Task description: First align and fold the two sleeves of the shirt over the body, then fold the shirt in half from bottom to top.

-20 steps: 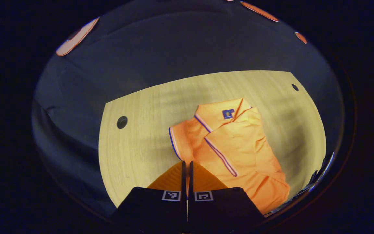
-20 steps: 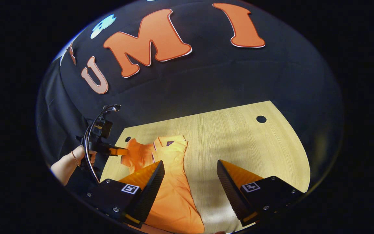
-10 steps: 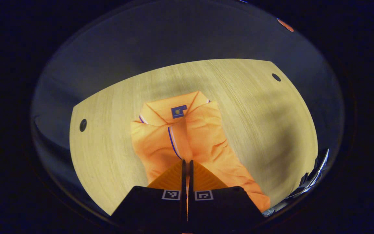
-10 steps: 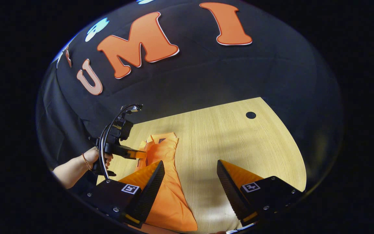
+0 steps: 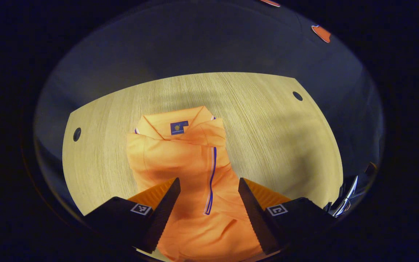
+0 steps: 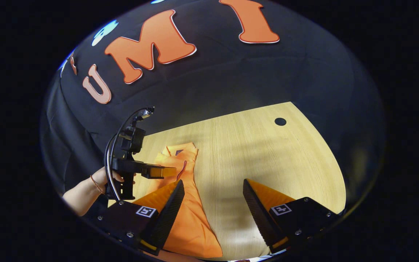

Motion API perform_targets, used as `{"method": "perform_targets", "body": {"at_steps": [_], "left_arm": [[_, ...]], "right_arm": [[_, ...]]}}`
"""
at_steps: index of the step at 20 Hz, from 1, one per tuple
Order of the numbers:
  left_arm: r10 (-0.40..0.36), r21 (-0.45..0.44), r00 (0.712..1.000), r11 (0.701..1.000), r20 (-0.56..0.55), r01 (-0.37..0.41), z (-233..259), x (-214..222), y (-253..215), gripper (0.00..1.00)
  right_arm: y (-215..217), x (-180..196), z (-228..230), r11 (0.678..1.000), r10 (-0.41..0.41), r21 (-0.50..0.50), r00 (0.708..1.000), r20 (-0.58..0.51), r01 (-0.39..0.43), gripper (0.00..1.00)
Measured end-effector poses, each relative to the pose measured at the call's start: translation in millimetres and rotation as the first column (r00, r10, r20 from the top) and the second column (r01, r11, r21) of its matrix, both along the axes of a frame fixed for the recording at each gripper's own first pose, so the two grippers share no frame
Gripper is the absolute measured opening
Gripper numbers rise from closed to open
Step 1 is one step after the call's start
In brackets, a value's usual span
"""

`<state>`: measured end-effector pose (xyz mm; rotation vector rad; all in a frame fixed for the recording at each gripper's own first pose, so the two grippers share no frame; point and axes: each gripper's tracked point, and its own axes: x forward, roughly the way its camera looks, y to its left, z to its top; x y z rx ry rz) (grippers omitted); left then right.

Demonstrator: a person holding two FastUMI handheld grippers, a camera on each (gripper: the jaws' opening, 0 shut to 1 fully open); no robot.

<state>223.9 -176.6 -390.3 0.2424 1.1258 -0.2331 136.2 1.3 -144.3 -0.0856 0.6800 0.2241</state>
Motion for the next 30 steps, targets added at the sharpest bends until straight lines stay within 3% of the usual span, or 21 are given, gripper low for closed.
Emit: {"method": "perform_targets", "body": {"at_steps": [6,14,17,21,25,30], "left_arm": [[0.031,-0.016,0.996,0.999,0.087,-0.030,56,-14,40,0.99],[0.175,-0.107,0.974,0.981,0.143,-0.161,111,-71,120,0.99],[0.204,-0.115,0.971,0.975,0.123,-0.191,102,-102,146,0.99],[0.181,-0.071,0.979,0.982,0.097,-0.175,82,-153,170,0.99],[0.155,-0.066,0.988,0.986,0.017,-0.154,37,-220,172,0.99],[0.179,-0.018,0.978,0.983,-0.109,-0.182,-9,-294,185,0.99]], "right_arm": [[40,-5,-8,0.998,0.057,-0.010,0.998,-0.015,-0.057,0.99],[89,-25,-40,0.993,0.101,-0.058,0.994,-0.052,-0.104,0.99],[96,-46,-66,0.986,0.114,-0.111,0.988,-0.106,-0.125,0.99],[81,-81,-110,0.971,0.091,-0.199,0.977,-0.193,-0.130,0.99],[44,-120,-155,0.958,0.005,-0.274,0.958,-0.287,-0.087,0.99],[5,-173,-198,0.941,-0.082,-0.333,0.910,-0.407,-0.064,0.99]]}}
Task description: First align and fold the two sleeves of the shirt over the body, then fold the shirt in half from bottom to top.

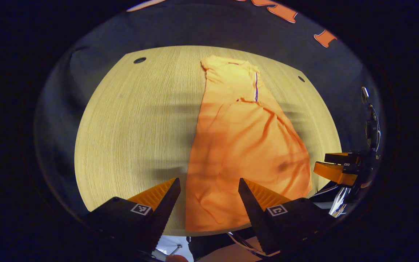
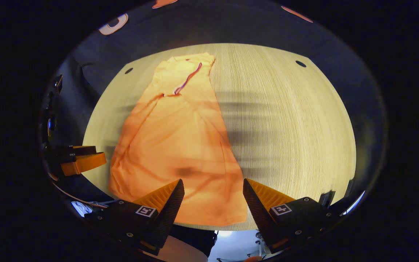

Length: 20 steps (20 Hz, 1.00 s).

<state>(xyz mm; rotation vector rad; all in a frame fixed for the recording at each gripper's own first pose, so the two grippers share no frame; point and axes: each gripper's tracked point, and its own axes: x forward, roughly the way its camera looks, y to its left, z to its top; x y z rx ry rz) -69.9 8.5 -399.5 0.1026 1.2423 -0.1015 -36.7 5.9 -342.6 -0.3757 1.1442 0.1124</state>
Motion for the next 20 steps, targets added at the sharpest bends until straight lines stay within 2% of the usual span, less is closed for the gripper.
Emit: {"method": "perform_targets", "body": {"at_steps": [4,6,9,14,17,20], "left_arm": [[0.034,0.034,0.996,0.999,-0.078,-0.031,-28,-33,6,0.99],[0.065,0.037,0.993,0.997,-0.099,-0.062,-33,-46,3,0.99],[0.076,0.071,0.988,0.995,-0.138,-0.066,-44,-64,3,0.99],[0.021,0.168,0.989,0.986,-0.149,0.005,-45,-75,13,0.96],[0.076,0.166,0.987,0.985,-0.145,-0.052,-42,-83,14,0.96],[0.069,0.161,0.992,0.986,-0.106,-0.051,-46,-75,12,0.97]], "right_arm": [[-18,-32,-34,0.999,-0.006,-0.054,0.994,-0.105,0.000,0.99],[-26,-38,-48,0.996,-0.012,-0.087,0.991,-0.131,0.000,0.99],[-38,-39,-57,0.989,-0.015,-0.146,0.989,-0.146,-0.007,0.99],[-38,-43,-64,0.985,-0.014,-0.171,0.986,-0.165,-0.015,0.98],[-37,-42,-65,0.987,-0.042,-0.163,0.984,-0.174,0.013,0.98],[-37,-42,-65,0.987,-0.038,-0.158,0.987,-0.159,0.013,0.98]]}}
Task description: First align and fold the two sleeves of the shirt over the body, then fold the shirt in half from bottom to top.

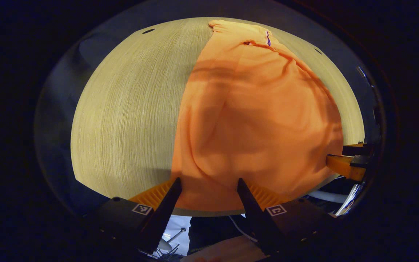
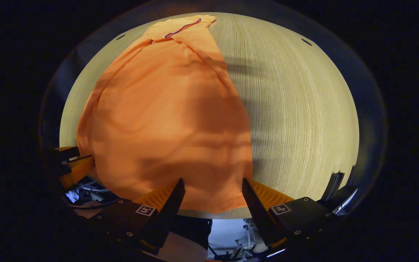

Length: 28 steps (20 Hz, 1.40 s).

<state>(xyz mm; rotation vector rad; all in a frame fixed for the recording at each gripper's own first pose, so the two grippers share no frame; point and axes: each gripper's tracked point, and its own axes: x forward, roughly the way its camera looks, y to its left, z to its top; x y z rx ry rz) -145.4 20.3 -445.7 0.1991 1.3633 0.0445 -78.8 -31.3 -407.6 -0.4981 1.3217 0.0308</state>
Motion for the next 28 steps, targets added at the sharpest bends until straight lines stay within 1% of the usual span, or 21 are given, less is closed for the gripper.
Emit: {"method": "perform_targets", "body": {"at_steps": [2,4,5,6,7,8,9,10,11,12,13,14,15,16,17,18,19,21,24,28], "left_arm": [[-0.006,0.000,1.000,1.000,0.011,0.006,-4,7,-1,0.97],[0.000,-0.001,1.000,1.000,0.000,0.000,-6,9,-2,0.97],[0.000,-0.001,1.000,1.000,-0.008,0.000,-7,12,-2,0.97],[-0.003,-0.002,1.000,1.000,-0.009,0.003,-8,15,-5,0.95],[-0.010,-0.003,1.000,1.000,-0.010,0.010,-9,15,-7,0.90],[-0.024,-0.006,1.000,1.000,-0.012,0.024,-10,15,-12,0.83],[-0.042,-0.008,0.999,0.999,-0.019,0.042,-11,14,-17,0.72],[-0.053,-0.013,0.998,0.999,-0.025,0.052,-12,15,-23,0.60],[-0.069,-0.024,0.997,0.997,-0.025,0.069,-15,15,-29,0.47],[-0.080,-0.051,0.997,0.996,-0.011,0.079,-15,18,-36,0.37],[-0.064,-0.063,0.998,0.996,-0.011,0.063,-13,17,-35,0.20],[-0.040,-0.094,0.999,0.995,0.008,0.041,-14,18,-34,0.02],[-0.005,-0.130,1.000,0.992,0.005,0.005,-15,18,-33,0.01],[0.025,-0.149,1.000,0.989,-0.001,-0.024,-12,17,-29,0.01],[0.051,-0.144,0.999,0.988,-0.015,-0.053,-12,14,-23,0.01],[0.065,-0.139,0.998,0.988,-0.025,-0.067,-10,11,-17,0.01],[0.070,-0.135,0.997,0.988,-0.029,-0.074,-7,9,-14,0.01],[0.086,-0.153,0.996,0.984,-0.020,-0.088,2,10,-14,0.01],[0.074,-0.144,0.997,0.987,0.008,-0.072,17,24,-14,0.01],[0.059,-0.137,0.996,0.989,0.060,-0.050,38,56,-11,0.01]], "right_arm": [[0,-1,0,1.000,0.006,0.002,1.000,0.004,-0.006,0.99],[1,-1,-1,1.000,-0.009,0.012,1.000,0.009,0.009,0.98],[1,-2,0,1.000,-0.007,0.014,1.000,0.012,0.007,0.89],[4,-2,-1,1.000,-0.002,0.015,1.000,0.014,0.002,0.88],[6,-2,-1,1.000,0.001,0.017,1.000,0.017,-0.001,0.82],[7,-3,-2,1.000,0.003,0.021,1.000,0.022,-0.004,0.67],[10,-4,-2,1.000,0.008,0.027,1.000,0.026,-0.009,0.59],[15,-5,-3,0.999,0.018,0.041,0.999,0.032,-0.019,0.37],[16,-7,-3,0.999,0.025,0.041,0.999,0.039,-0.027,0.25],[17,-7,-4,0.998,0.055,0.037,0.998,0.040,-0.056,0.06],[17,-8,-5,0.996,0.075,0.036,0.997,0.037,-0.076,0.06],[18,-6,-7,0.996,0.062,0.053,0.997,0.050,-0.065,0.06],[20,-9,-3,0.996,0.061,0.058,0.997,0.042,-0.064,0.01],[19,-8,-5,0.996,0.053,0.072,0.998,0.040,-0.056,0.00],[21,-11,-7,0.995,0.022,0.102,0.999,0.029,-0.025,0.01],[25,-14,-7,0.990,-0.020,0.141,1.000,0.001,0.019,0.00],[27,-16,-7,0.986,-0.041,0.159,0.999,-0.018,0.043,0.00],[29,-15,-1,0.985,-0.027,0.169,0.999,-0.026,0.031,0.00],[44,0,14,0.973,-0.056,0.225,0.998,-0.019,0.059,0.00],[60,34,44,0.965,-0.013,0.263,1.000,0.013,0.009,0.00]]}}
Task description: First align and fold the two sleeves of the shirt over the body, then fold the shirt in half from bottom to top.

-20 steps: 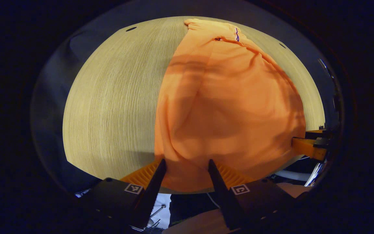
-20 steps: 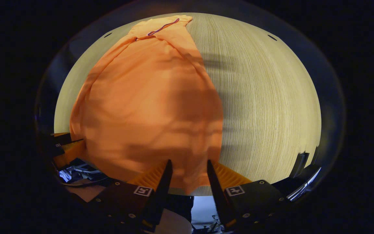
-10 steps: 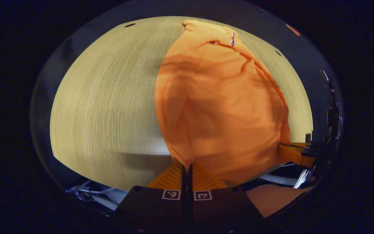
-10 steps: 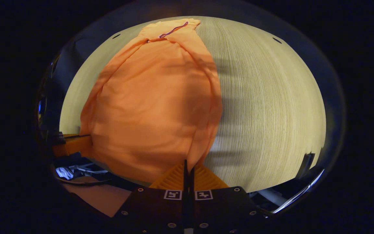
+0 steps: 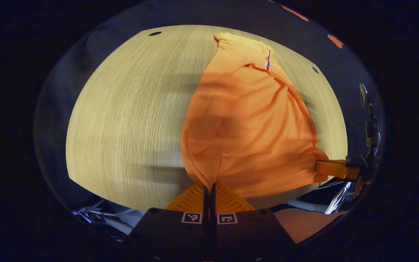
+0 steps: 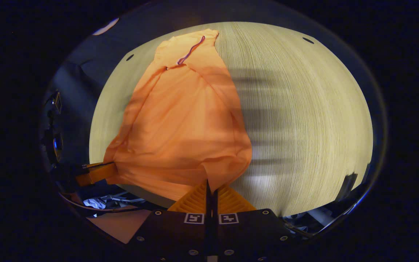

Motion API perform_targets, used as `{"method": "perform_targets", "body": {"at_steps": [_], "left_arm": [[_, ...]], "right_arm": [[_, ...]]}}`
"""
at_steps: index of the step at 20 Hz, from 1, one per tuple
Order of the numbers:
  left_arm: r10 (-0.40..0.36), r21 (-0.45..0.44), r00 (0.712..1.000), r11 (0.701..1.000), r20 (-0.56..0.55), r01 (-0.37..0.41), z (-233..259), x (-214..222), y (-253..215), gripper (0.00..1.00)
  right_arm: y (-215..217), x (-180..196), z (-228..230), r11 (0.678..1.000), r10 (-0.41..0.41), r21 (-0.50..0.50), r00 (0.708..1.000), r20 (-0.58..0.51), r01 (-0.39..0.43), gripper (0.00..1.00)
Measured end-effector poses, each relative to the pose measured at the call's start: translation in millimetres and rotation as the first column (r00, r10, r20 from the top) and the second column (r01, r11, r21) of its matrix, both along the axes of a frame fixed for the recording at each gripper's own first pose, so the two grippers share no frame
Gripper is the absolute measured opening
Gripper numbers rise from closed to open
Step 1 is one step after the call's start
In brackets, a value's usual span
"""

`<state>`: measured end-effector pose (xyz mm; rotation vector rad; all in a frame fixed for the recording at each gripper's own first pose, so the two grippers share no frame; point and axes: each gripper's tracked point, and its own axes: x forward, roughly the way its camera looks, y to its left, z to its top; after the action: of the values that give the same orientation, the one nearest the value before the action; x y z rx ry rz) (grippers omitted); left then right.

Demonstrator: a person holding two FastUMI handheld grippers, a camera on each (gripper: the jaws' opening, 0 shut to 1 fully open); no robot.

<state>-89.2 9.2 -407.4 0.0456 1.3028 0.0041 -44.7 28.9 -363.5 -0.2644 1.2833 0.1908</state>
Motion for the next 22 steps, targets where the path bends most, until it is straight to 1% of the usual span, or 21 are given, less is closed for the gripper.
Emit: {"method": "perform_targets", "body": {"at_steps": [2,3,4,7,10,12,15,19,22], "left_arm": [[-0.005,0.006,0.999,1.000,0.035,0.005,9,24,3,0.01],[-0.015,0.026,0.998,1.000,0.058,0.014,15,39,8,0.01],[-0.026,0.026,0.996,0.999,0.084,0.024,21,53,8,0.00],[-0.028,-0.003,0.990,1.000,0.140,0.029,42,91,0,0.01],[-0.083,0.029,0.974,0.996,0.209,0.078,62,141,-3,0.01],[-0.101,0.031,0.965,0.995,0.242,0.096,75,175,-10,0.01],[-0.131,0.052,0.942,0.991,0.308,0.121,95,224,-13,0.01],[-0.125,0.051,0.925,0.992,0.358,0.114,117,280,-19,0.01],[-0.147,0.080,0.914,0.989,0.379,0.126,120,318,-18,0.00]], "right_arm": [[10,20,17,1.000,0.004,0.026,1.000,0.030,-0.005,0.00],[12,33,27,1.000,0.011,0.019,0.998,0.062,-0.013,0.00],[16,47,34,1.000,0.020,0.022,0.996,0.090,-0.022,0.00],[30,79,53,0.999,0.027,0.033,0.989,0.143,-0.032,0.00],[45,114,73,0.998,0.049,0.036,0.979,0.197,-0.057,0.00],[51,139,88,0.997,0.068,0.024,0.969,0.237,-0.076,0.00],[65,174,107,0.996,0.071,0.036,0.956,0.283,-0.085,0.00],[77,223,128,0.995,0.069,0.040,0.940,0.334,-0.088,0.00],[87,254,136,0.996,0.052,0.052,0.930,0.364,-0.076,0.00]]}}
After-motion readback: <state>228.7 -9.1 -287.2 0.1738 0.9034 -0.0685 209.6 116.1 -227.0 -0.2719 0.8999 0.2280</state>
